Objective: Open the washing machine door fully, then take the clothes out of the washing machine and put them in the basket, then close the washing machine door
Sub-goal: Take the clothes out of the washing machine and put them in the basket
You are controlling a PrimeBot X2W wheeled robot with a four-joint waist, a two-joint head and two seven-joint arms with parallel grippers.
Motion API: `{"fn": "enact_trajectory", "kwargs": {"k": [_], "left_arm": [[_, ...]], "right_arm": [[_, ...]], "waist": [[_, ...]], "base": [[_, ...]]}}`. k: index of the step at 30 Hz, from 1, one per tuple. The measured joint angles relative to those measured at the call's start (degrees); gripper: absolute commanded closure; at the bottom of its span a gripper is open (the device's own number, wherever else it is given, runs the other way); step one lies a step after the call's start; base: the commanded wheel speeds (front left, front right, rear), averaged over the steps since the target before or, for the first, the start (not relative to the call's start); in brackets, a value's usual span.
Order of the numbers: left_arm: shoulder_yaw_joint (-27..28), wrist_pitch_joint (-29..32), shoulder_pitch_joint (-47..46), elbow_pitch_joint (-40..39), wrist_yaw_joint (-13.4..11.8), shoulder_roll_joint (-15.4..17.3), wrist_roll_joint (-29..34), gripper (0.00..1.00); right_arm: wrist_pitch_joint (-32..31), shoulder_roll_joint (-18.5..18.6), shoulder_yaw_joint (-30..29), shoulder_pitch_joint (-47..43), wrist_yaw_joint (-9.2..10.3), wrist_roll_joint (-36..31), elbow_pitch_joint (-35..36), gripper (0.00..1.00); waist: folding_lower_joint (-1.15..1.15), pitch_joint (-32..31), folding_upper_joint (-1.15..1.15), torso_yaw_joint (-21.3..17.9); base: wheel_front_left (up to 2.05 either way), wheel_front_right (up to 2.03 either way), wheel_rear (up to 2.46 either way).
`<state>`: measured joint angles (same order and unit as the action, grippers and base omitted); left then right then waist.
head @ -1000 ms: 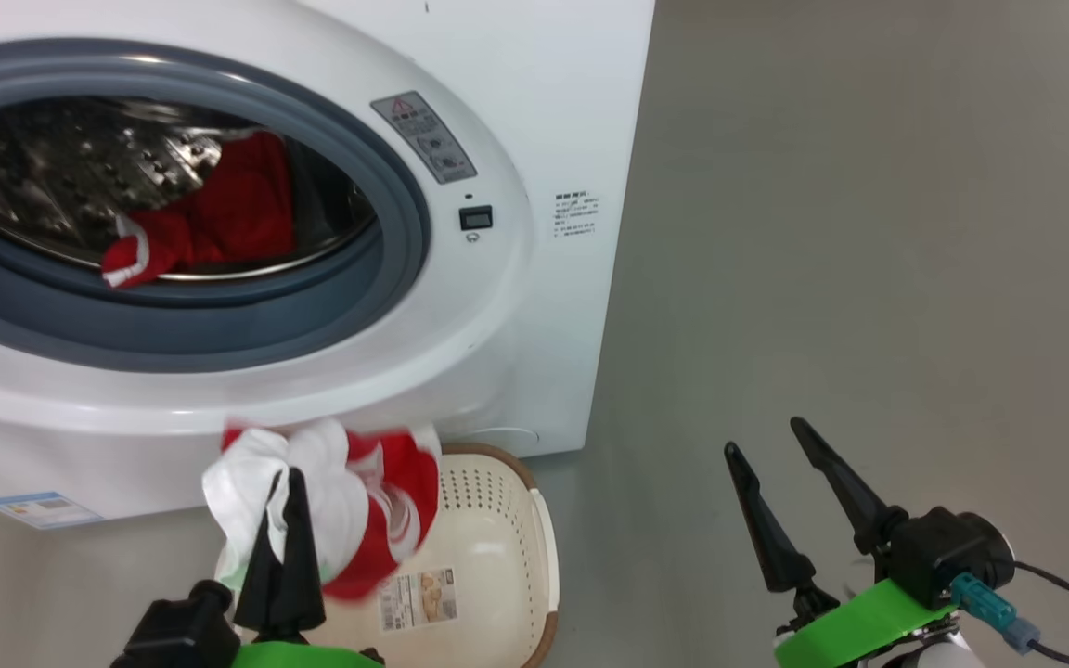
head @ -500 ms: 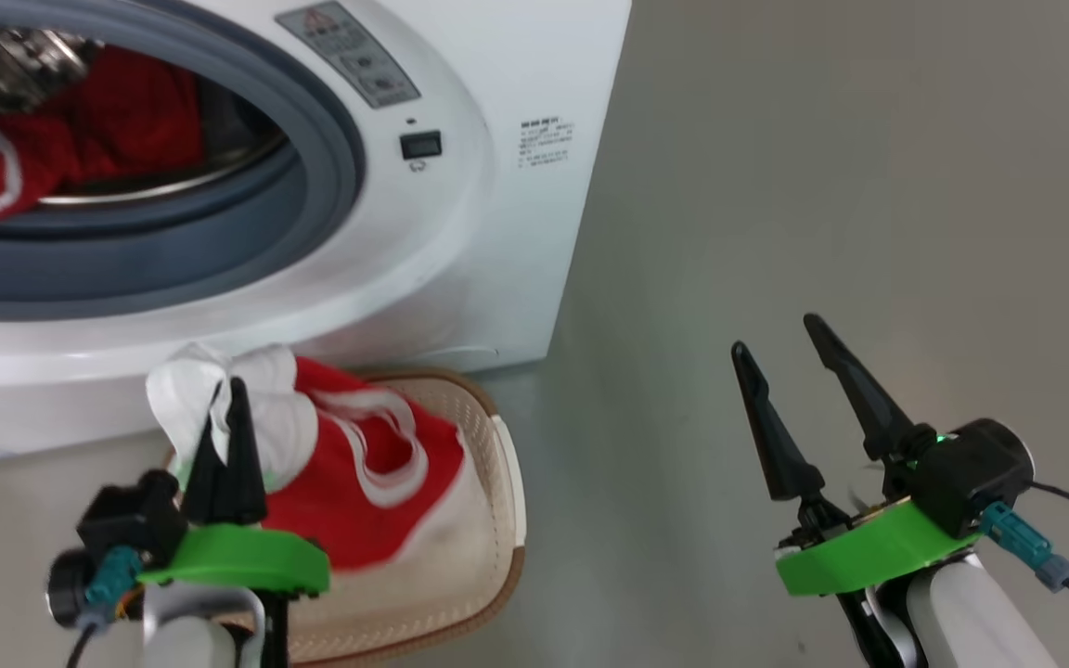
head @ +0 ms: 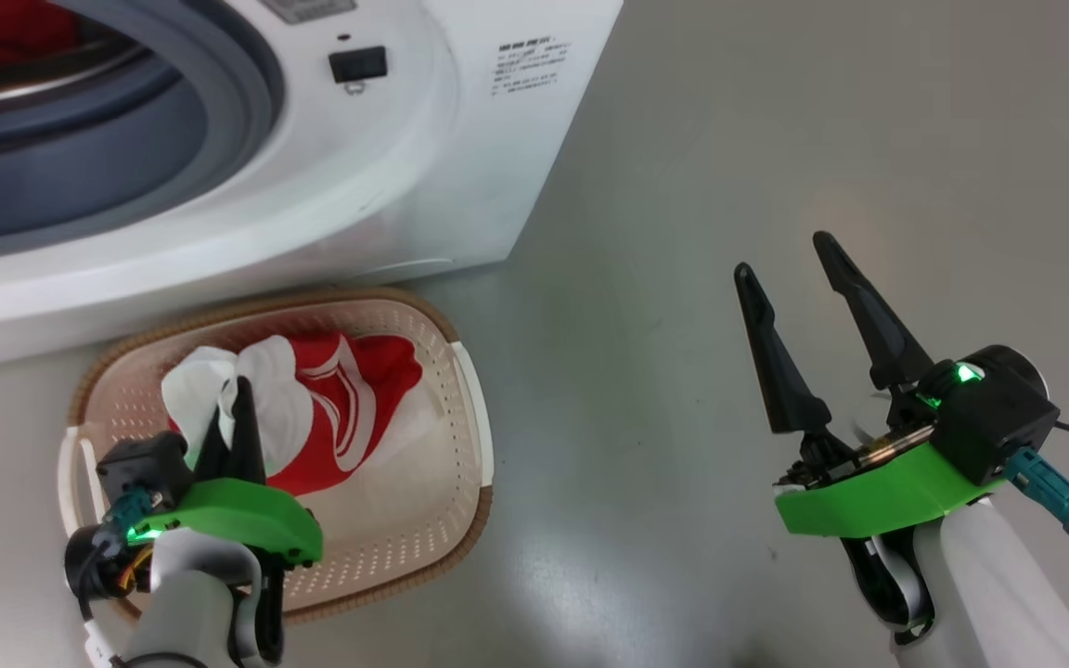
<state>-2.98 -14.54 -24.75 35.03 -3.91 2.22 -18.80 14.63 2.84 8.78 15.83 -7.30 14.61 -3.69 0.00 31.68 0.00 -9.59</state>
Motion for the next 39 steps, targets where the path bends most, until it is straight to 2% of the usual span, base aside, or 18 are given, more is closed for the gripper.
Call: {"fn": "enact_trajectory", "kwargs": {"k": [12,17,18,19,20,21,22,32,39], "left_arm": [[-2.44,0.01,-5.49,16.36,0.96,-0.02,-5.02,1.00],[-3.10,0.00,-7.35,19.70,1.33,-0.08,-6.48,1.00],[-3.25,0.01,-7.48,20.06,1.46,-0.08,-6.48,0.92],[-3.34,0.00,-7.53,20.60,1.62,-0.13,-6.76,0.72],[-3.48,0.01,-7.55,21.29,2.03,-0.18,-7.49,0.56],[-3.70,0.01,-7.54,21.70,2.07,-0.19,-7.87,0.15],[-3.86,0.01,-7.54,21.99,2.38,-0.19,-8.08,0.00],[-4.46,0.00,-4.56,19.76,2.43,-0.21,-11.56,0.00],[-6.21,0.01,1.43,11.04,2.15,-0.20,-11.49,0.00]], "right_arm": [[0.01,0.00,-0.23,2.08,0.00,-0.09,0.15,0.00],[0.01,0.01,-0.22,2.26,0.00,-0.10,0.11,0.00],[0.01,0.01,-0.24,2.26,0.00,-0.11,0.08,0.00],[0.01,0.01,-0.25,2.26,0.00,-0.11,0.03,0.00],[0.01,0.01,-0.26,2.26,0.00,-0.12,0.00,0.00],[0.01,0.01,-0.27,2.26,0.00,-0.16,-0.09,0.00],[0.01,0.01,-0.26,2.25,0.00,-0.18,-0.18,0.00],[0.01,0.04,0.82,1.59,0.00,-0.58,-2.12,0.00],[0.00,0.05,0.42,-1.79,0.00,-0.79,-3.63,0.00]], "waist": [[0.00,4.30,0.00,-0.59],[0.00,4.37,0.00,-0.61],[0.00,4.26,0.00,-0.58],[0.00,4.11,0.00,-0.54],[0.00,3.93,0.00,-0.49],[0.00,3.70,0.00,-0.43],[0.00,3.41,0.00,-0.35],[0.00,-1.39,0.00,0.83],[0.00,-6.36,0.00,2.39]], "base": [[0.00,0.00,0.00],[0.00,0.00,0.00],[0.00,0.00,0.00],[0.00,0.00,0.00],[0.00,0.00,0.00],[0.00,0.00,0.00],[0.00,0.00,0.00],[0.00,0.00,0.00],[0.00,0.00,0.00]]}}
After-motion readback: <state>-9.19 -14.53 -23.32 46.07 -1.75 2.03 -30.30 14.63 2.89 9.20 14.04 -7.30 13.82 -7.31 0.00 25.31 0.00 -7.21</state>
